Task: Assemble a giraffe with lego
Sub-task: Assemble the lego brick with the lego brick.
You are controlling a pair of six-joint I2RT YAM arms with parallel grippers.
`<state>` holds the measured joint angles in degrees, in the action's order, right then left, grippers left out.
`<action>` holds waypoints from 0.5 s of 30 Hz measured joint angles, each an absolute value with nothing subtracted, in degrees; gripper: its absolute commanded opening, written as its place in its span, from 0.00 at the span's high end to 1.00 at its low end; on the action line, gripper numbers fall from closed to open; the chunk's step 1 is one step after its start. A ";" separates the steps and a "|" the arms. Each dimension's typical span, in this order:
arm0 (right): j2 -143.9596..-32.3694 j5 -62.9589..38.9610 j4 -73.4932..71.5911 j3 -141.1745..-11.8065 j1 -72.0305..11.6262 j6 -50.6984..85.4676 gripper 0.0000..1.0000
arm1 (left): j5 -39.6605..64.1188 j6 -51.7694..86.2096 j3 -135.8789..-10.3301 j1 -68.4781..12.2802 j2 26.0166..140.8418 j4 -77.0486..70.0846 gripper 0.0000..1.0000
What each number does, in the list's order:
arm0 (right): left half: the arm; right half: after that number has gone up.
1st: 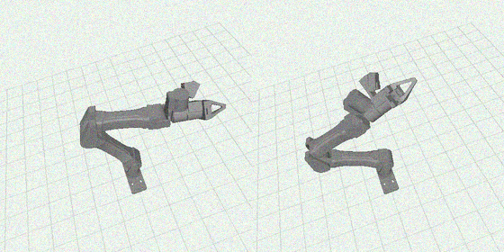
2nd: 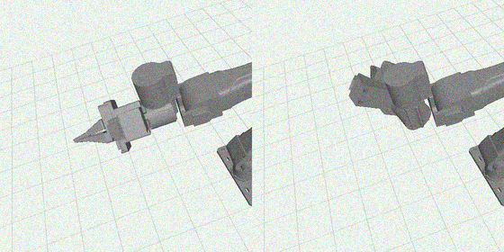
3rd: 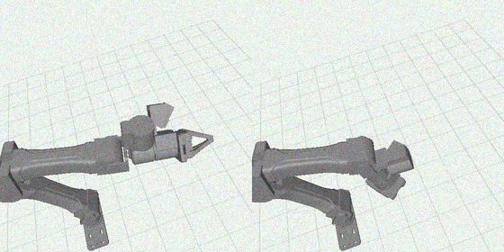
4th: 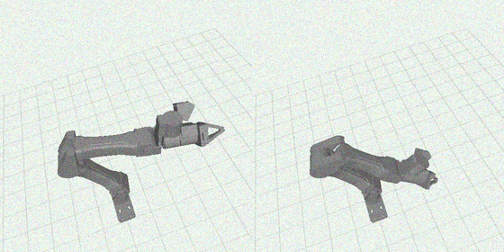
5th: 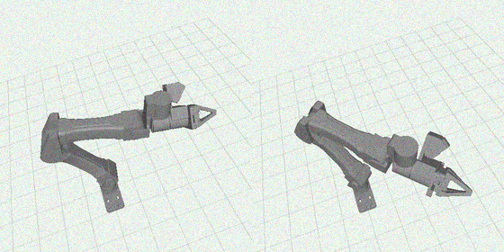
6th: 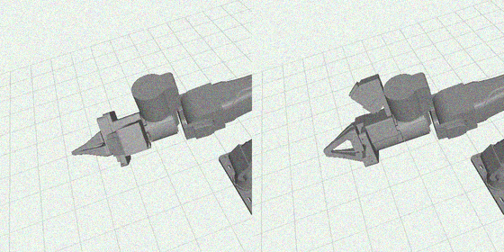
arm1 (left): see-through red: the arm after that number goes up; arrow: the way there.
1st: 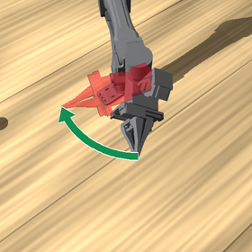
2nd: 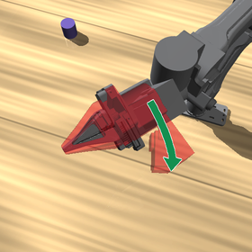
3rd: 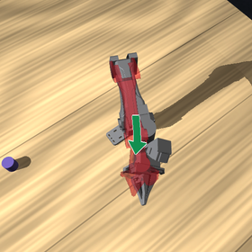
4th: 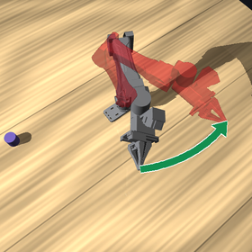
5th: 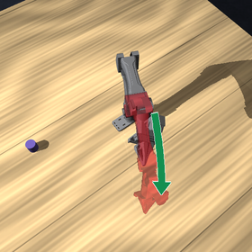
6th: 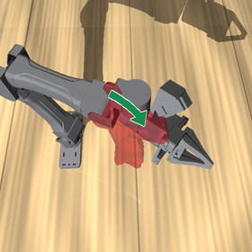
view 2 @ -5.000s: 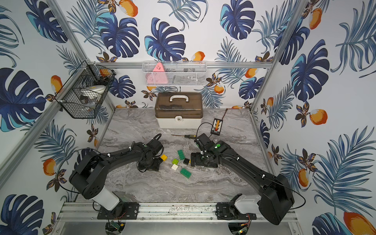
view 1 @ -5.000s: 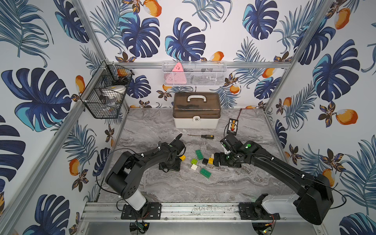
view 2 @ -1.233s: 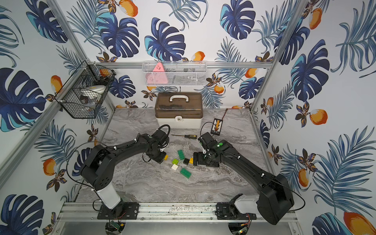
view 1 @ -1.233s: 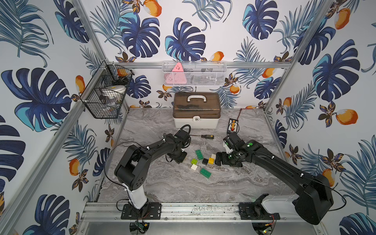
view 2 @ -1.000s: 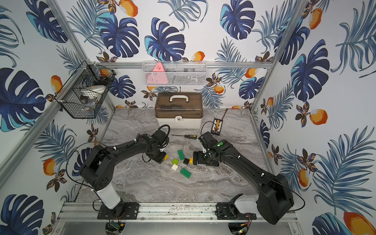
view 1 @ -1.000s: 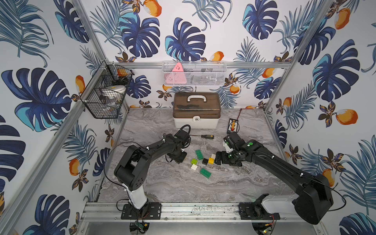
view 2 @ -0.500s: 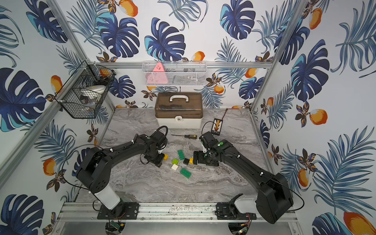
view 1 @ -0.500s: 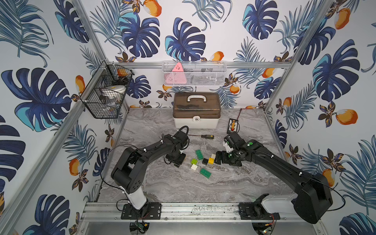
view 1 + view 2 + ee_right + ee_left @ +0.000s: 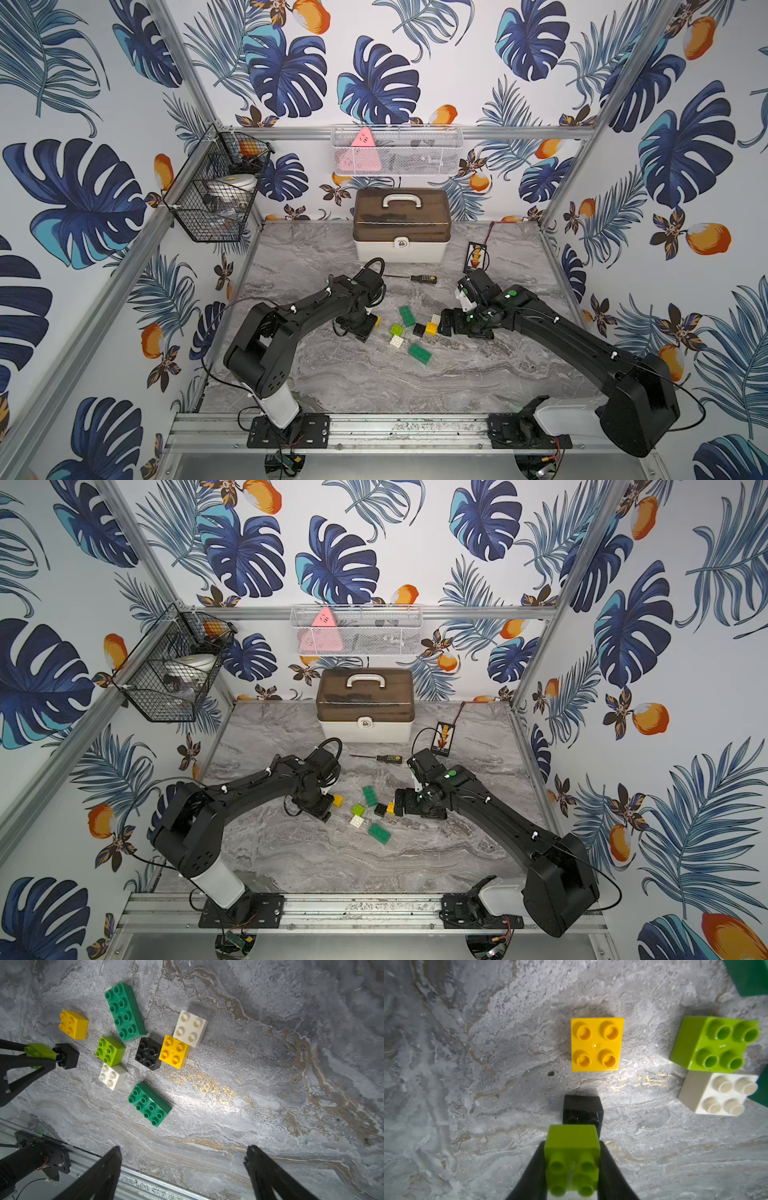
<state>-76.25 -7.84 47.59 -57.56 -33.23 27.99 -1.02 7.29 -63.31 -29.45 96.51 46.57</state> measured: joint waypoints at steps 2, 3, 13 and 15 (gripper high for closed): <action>-76.25 -7.88 47.59 -57.56 -33.23 27.99 0.04 | -0.32 7.05 -63.05 -29.50 96.51 46.04 0.85; -76.20 -7.99 47.59 -57.54 -33.23 28.01 0.04 | 0.05 6.70 -62.89 -29.50 96.55 45.78 0.85; -74.83 -7.99 47.66 -57.01 -33.23 28.53 0.04 | 1.52 5.87 -62.54 -29.56 97.58 44.49 0.84; -74.63 -7.99 47.68 -56.93 -33.23 28.75 0.04 | 1.52 5.87 -62.59 -29.58 97.71 44.51 0.84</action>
